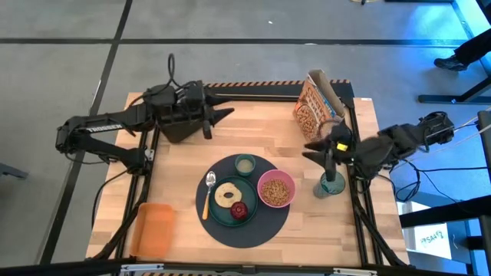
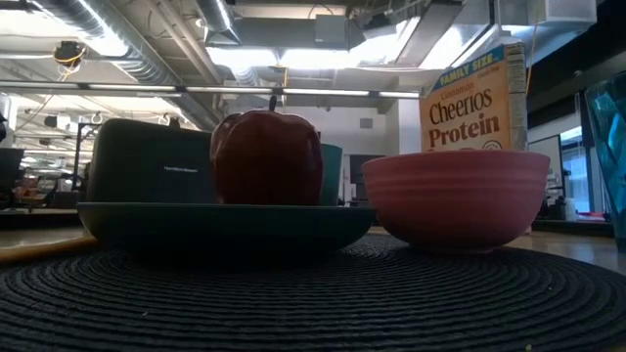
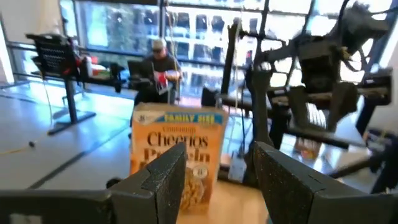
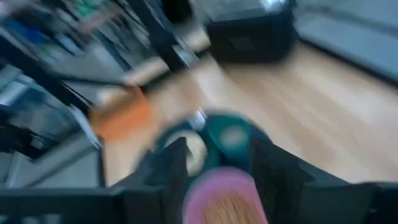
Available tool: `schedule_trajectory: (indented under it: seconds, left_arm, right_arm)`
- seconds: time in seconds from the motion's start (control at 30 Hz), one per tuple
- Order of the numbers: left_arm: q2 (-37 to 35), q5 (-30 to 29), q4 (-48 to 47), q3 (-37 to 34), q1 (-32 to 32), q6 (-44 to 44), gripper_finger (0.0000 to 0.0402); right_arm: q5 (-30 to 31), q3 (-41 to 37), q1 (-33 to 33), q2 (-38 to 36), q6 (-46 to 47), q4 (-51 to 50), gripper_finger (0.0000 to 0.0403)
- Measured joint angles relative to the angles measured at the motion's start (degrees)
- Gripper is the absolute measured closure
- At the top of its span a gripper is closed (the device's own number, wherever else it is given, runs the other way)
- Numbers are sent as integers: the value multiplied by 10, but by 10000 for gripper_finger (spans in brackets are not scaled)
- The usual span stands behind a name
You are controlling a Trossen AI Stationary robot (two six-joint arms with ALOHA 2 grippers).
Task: Arrange a breakfast setting
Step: Return to Home Position
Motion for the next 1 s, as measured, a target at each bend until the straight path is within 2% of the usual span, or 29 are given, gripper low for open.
schedule_trajectory:
  seconds: [0.13,0.2,0.27,0.33,0.43,0.57,0.7,0.83,1.0]
  left_arm:
    - [-11,7,34,0,-9,-30,232]
    - [-17,12,60,1,-23,-18,255]
    - [-27,8,60,0,-37,-1,289]
    - [-39,-1,49,0,-46,14,330]
    - [-73,21,-22,0,-53,28,389]
    - [-121,-2,-99,-32,-87,31,399]
    - [-173,-52,-56,-147,-136,24,400]
    - [-223,-65,22,-268,-161,16,400]
    - [-254,-108,21,-351,-167,25,400]
  right_arm:
    - [-52,0,-46,5,-127,139,319]
    - [-88,0,-73,1,-178,169,370]
    - [-111,0,-101,-14,-211,176,392]
    - [-132,0,-126,-35,-230,183,388]
    - [-158,0,-154,-71,-267,180,398]
    - [-181,-1,-171,-119,-318,166,400]
    - [-192,-24,-170,-158,-354,162,401]
    - [-190,-111,-170,-212,-357,206,402]
    - [-173,-266,-170,-292,-398,291,402]
